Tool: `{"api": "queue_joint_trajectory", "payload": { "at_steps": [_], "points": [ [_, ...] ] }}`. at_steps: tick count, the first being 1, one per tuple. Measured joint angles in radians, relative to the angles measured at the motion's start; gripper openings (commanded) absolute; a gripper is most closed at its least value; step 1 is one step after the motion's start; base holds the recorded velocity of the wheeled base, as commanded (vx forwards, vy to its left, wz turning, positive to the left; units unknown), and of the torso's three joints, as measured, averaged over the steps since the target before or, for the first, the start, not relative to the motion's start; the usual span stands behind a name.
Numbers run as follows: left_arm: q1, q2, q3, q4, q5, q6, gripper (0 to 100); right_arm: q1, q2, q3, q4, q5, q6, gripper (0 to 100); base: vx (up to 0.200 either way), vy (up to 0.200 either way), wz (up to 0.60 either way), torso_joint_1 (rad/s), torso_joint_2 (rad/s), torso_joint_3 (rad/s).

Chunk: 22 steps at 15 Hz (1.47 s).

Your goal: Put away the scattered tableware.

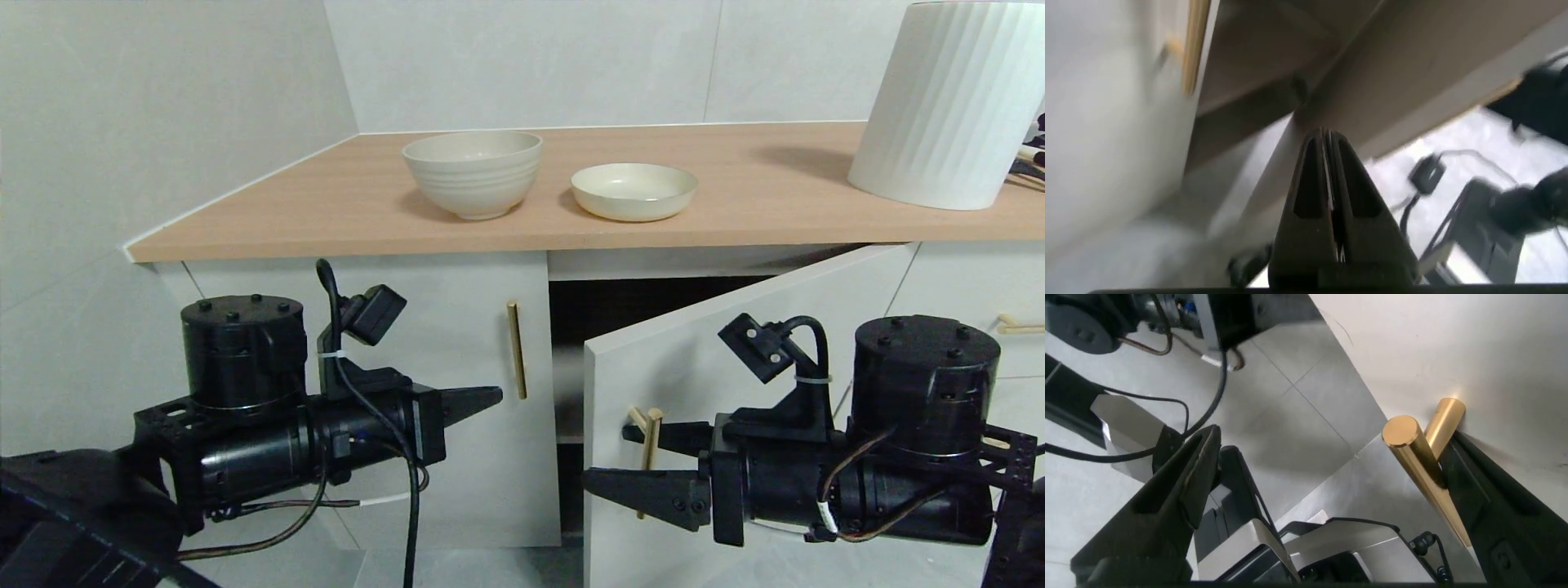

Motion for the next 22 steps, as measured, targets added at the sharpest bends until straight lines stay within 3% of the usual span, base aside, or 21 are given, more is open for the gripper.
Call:
{"api": "queue_joint_trajectory", "payload": {
  "at_steps": [2, 6, 9, 15, 17, 22],
  "points": [
    [-0.02, 0.052, -0.012, -0.096, 0.002, -0.021, 0, 0.0, -0.003, 0.001, 0.002, 0.0, 0.0, 100, 0.0, 0.0, 0.0, 0.0, 0.0, 0.0],
    [-0.053, 0.228, -0.071, -0.329, 0.0, -0.012, 0, 0.0, -0.006, 0.006, 0.001, 0.0, -0.001, 100, 0.0, 0.0, 0.0, 0.0, 0.0, 0.0],
    [-0.108, 0.361, -0.084, -0.53, 0.0, 0.04, 0, 0.0, -0.011, 0.011, 0.004, 0.0, -0.005, 100, 0.0, 0.0, 0.0, 0.0, 0.0, 0.0],
    [-0.166, 0.413, -0.083, -0.54, 0.025, 0.117, 0, 0.0, -0.017, 0.026, 0.005, -0.005, -0.031, 100, 0.0, 0.0, 0.0, 0.0, 0.0, 0.0],
    [-0.192, 0.405, -0.083, -0.536, 0.038, 0.121, 0, -0.002, -0.024, 0.052, 0.005, -0.016, -0.117, 100, 0.0, 0.0, 0.0, 0.0, 0.0, 0.0],
    [-0.22, 0.398, -0.075, -0.539, 0.051, 0.121, 0, -0.01, -0.029, 0.092, 0.016, -0.205, -0.199, 100, 0.0, 0.0, 0.0, 0.0, 0.0, 0.0]
  ]
}}
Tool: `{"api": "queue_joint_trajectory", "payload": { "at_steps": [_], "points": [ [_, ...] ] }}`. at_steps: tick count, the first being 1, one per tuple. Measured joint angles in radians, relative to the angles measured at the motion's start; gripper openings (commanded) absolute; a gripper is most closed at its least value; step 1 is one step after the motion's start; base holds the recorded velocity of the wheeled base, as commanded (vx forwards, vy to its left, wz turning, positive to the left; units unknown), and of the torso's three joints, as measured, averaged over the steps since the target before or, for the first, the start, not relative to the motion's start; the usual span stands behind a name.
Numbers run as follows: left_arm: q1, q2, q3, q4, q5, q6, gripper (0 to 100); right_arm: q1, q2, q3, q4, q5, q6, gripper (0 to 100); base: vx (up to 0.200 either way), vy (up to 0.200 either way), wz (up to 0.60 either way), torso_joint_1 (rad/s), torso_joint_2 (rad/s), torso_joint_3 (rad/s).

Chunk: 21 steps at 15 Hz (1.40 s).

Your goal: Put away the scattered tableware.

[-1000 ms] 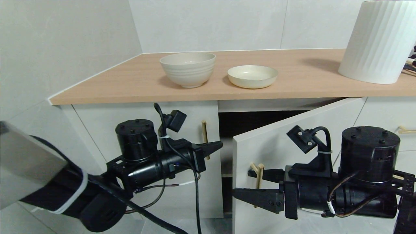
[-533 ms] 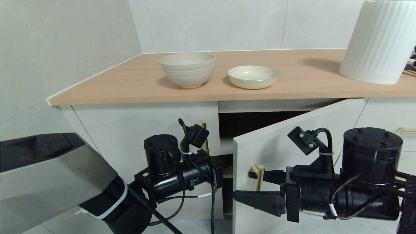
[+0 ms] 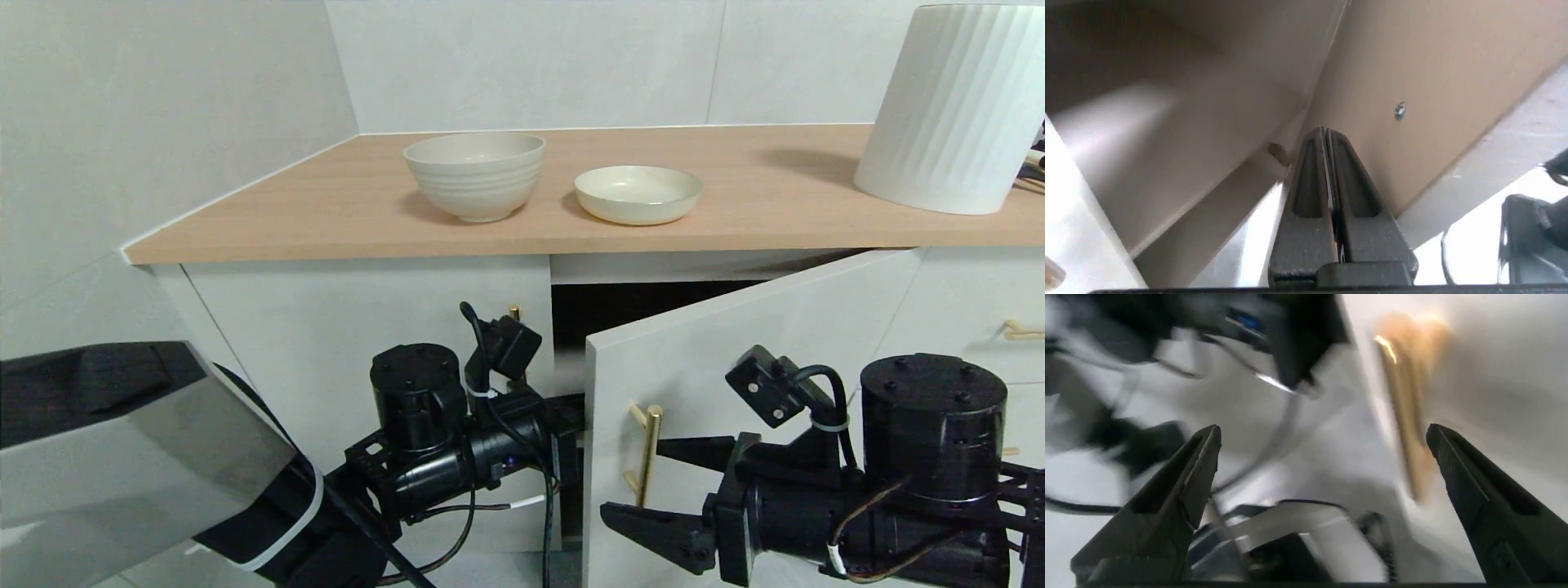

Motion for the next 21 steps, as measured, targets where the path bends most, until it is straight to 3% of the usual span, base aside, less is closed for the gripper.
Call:
{"api": "queue_joint_trajectory", "payload": {
  "at_steps": [3, 8, 10, 17, 21],
  "points": [
    [-0.007, -0.001, -0.004, 0.003, 0.0, -0.001, 0, -0.004, -0.029, 0.003, 0.041, -0.034, -0.003, 100, 0.0, 0.0, 0.0, 0.0, 0.0, 0.0],
    [-0.008, -0.029, -0.019, 0.052, 0.004, -0.01, 0, -0.013, -0.276, -0.036, 0.481, -0.035, -0.003, 100, 0.0, 0.0, 0.0, 0.0, 0.0, 0.0],
    [-0.011, -0.039, -0.019, 0.053, 0.004, -0.01, 0, -0.012, -0.388, -0.011, 0.557, -0.033, 0.0, 100, 0.0, 0.0, 0.0, 0.0, 0.0, 0.0],
    [-0.025, -0.061, -0.028, 0.118, 0.031, -0.01, 0, 0.008, -0.491, 0.071, 0.57, -0.032, 0.004, 100, 0.0, 0.0, 0.0, 0.0, 0.0, 0.0],
    [-0.025, -0.089, -0.056, 0.186, 0.032, -0.01, 0, 0.009, -0.495, 0.081, 0.57, -0.032, 0.004, 100, -0.2, 0.0, 0.0, 0.006, 0.0, -0.001]
  ]
}}
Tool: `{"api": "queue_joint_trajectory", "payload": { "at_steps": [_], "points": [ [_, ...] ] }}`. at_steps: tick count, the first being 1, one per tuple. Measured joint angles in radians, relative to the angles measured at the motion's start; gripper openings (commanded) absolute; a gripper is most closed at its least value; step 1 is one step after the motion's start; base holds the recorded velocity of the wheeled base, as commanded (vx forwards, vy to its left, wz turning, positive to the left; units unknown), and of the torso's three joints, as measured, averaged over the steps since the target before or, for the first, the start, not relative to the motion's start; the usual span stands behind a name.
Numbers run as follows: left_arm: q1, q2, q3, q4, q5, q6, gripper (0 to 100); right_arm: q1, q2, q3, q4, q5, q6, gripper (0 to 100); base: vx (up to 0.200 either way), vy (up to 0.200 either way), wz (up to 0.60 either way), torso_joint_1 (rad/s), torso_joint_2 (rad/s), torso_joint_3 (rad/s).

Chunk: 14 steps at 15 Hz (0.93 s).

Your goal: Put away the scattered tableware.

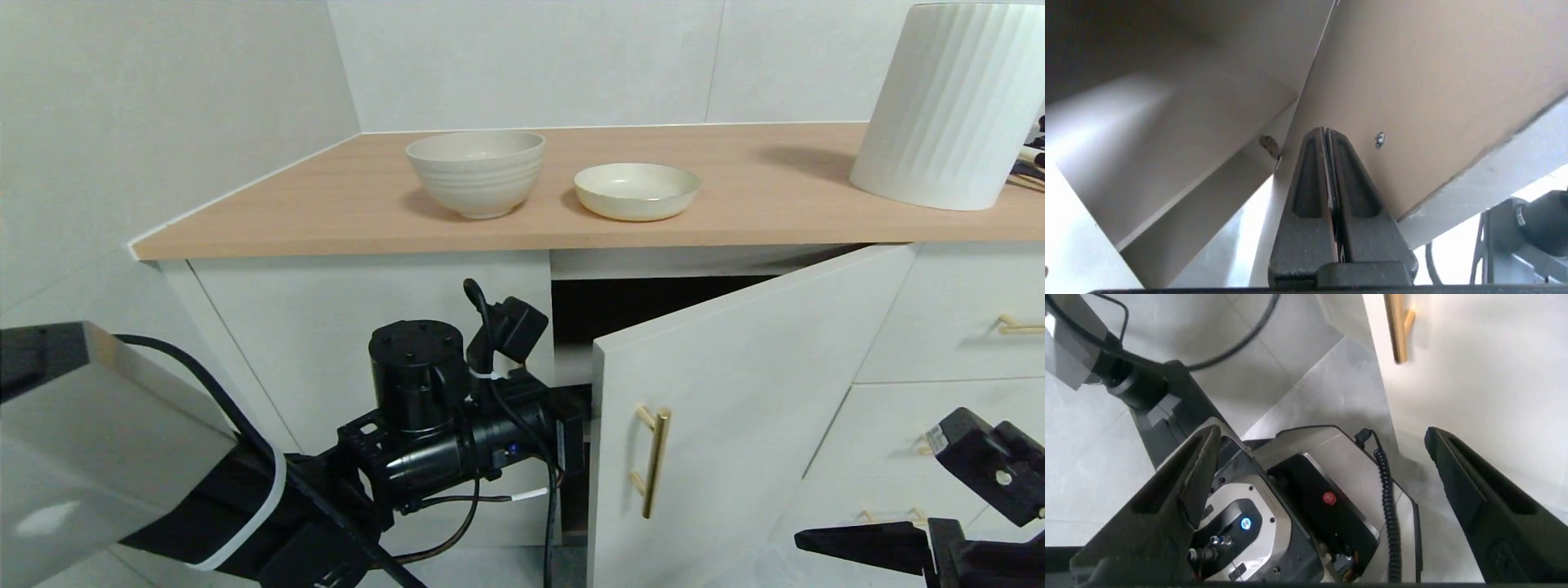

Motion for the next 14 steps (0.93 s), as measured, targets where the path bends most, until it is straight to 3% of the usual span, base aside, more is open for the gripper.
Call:
{"api": "queue_joint_trajectory", "payload": {
  "at_steps": [9, 14],
  "points": [
    [-0.002, 0.027, -0.133, 0.147, -0.003, 0.0, 0, 0.014, -0.008, 0.004, -0.001, 0.0, 0.0, 100, 0.0, 0.0, 0.0, 0.0, 0.0, 0.0],
    [-0.016, 0.034, -0.179, 0.183, 0.002, -0.005, 0, 0.014, -0.009, 0.004, -0.001, 0.0, 0.0, 100, -0.2, 0.0, 0.0, 0.005, 0.01, -0.001]
  ]
}}
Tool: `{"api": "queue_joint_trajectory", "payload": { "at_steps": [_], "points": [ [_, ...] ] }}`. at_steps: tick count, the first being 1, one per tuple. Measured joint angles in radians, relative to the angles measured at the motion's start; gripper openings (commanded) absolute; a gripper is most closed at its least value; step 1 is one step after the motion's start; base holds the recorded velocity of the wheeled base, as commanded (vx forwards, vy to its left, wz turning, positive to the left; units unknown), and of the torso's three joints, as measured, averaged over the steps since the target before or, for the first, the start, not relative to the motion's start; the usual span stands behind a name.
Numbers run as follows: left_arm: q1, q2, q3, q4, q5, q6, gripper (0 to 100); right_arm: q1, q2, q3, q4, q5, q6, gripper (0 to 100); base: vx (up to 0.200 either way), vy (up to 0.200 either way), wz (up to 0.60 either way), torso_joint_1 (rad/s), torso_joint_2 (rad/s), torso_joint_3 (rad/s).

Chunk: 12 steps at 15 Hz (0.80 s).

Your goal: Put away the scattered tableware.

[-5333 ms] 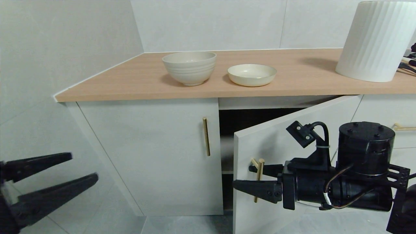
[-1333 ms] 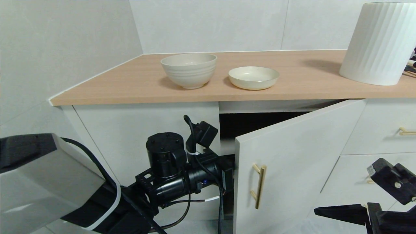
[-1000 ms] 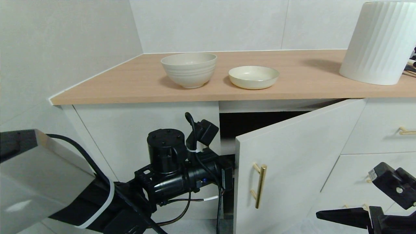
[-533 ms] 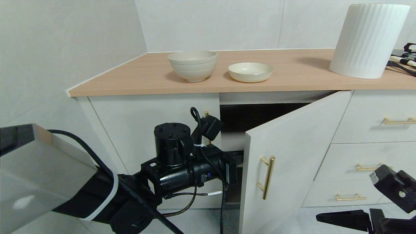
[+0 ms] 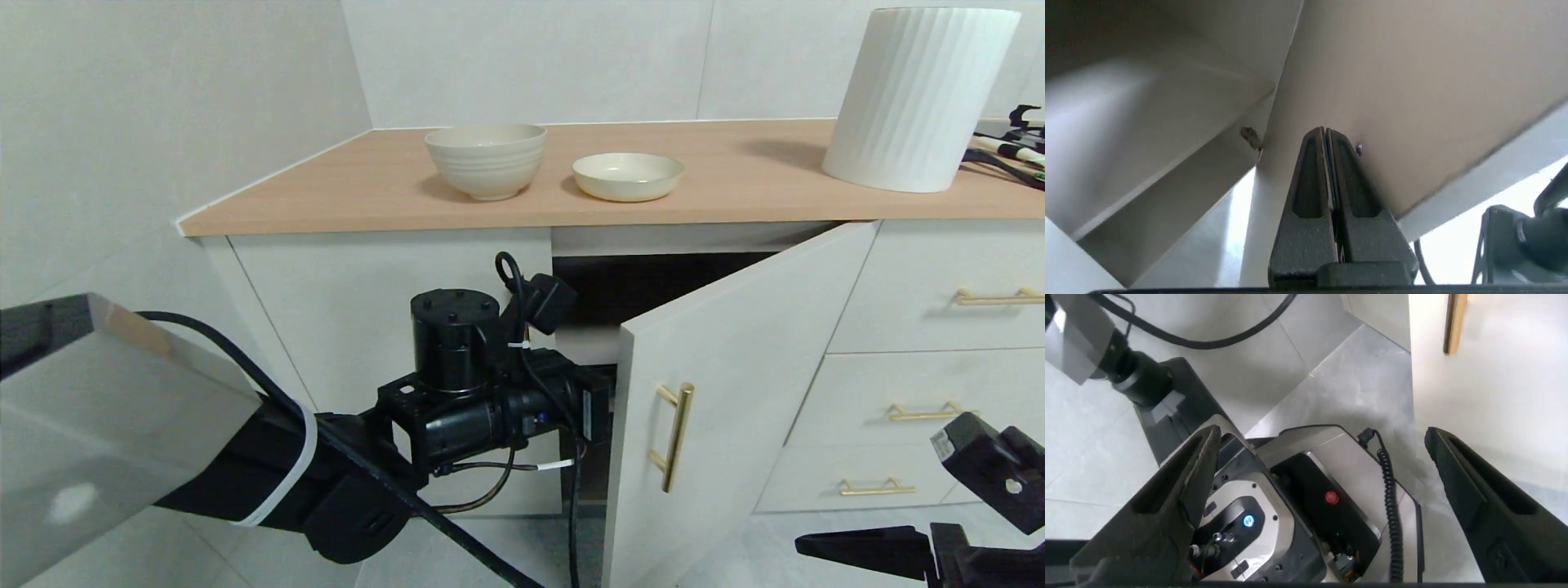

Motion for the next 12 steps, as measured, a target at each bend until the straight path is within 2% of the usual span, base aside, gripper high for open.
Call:
{"api": "queue_joint_trajectory", "payload": {
  "at_steps": [1, 5, 6, 8, 12],
  "points": [
    [-0.008, 0.001, -0.01, 0.022, -0.005, 0.0, 0, 0.001, -0.001, 0.0, -0.002, 0.0, 0.0, 100, -0.2, 0.0, 0.0, -0.002, 0.0, -0.002],
    [-0.013, 0.023, -0.067, 0.043, 0.013, 0.0, 0, 0.002, -0.003, -0.001, -0.002, 0.001, -0.001, 100, 0.0, 0.0, 0.0, 0.0, 0.0, 0.0],
    [-0.014, 0.036, -0.088, 0.047, 0.033, 0.0, 0, 0.001, -0.003, -0.001, -0.002, 0.001, -0.001, 100, 0.0, 0.0, 0.0, 0.0, 0.0, 0.0],
    [-0.014, 0.079, -0.136, 0.054, 0.112, 0.0, 0, 0.001, -0.003, -0.002, -0.002, 0.0, -0.002, 100, 0.0, 0.0, 0.0, 0.0, 0.0, 0.0],
    [-0.045, 0.116, -0.165, 0.053, 0.158, 0.001, 0, 0.001, -0.003, -0.002, -0.002, 0.0, -0.001, 100, 0.0, 0.0, 0.0, 0.0, 0.0, 0.0]
  ]
}}
